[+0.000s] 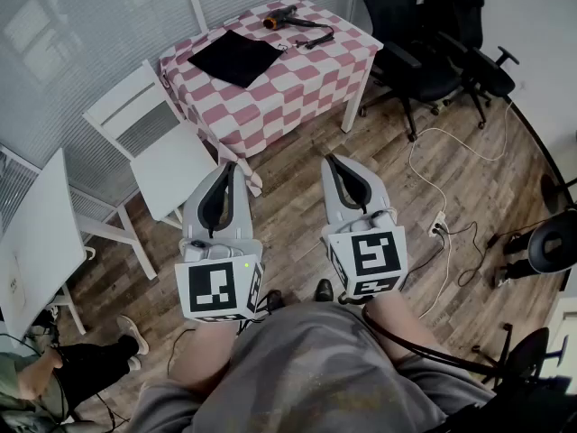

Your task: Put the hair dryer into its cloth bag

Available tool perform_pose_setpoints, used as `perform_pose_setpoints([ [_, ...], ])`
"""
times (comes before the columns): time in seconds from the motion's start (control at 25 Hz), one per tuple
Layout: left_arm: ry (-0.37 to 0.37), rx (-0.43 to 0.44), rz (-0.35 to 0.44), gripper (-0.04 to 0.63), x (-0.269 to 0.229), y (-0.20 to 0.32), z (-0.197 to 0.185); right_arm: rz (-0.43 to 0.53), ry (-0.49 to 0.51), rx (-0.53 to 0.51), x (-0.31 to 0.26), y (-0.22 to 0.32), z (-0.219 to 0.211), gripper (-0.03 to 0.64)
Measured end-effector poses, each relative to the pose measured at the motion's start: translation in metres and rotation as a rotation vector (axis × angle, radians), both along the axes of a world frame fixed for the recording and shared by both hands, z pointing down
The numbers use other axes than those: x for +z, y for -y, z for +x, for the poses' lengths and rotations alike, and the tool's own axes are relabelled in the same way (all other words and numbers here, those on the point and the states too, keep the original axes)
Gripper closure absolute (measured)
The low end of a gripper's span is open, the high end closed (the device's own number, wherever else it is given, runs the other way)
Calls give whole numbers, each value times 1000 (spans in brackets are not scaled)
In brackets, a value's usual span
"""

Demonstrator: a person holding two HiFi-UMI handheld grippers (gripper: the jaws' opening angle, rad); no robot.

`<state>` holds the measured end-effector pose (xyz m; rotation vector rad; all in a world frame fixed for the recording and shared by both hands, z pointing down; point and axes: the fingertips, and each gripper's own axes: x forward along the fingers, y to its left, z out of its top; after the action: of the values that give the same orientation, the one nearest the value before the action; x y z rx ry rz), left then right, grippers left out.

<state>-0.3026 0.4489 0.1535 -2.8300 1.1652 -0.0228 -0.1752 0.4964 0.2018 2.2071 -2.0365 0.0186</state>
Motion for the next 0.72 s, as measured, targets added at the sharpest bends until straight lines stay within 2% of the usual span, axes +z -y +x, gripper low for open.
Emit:
perform_pose_setpoints([
  [0.12, 3, -5, 11, 595, 7, -2, 10, 2, 4, -5, 5, 0, 10, 591],
  [0.72, 53, -43, -33, 595, 24, -22, 80, 6, 89, -67, 19, -12, 81, 589],
])
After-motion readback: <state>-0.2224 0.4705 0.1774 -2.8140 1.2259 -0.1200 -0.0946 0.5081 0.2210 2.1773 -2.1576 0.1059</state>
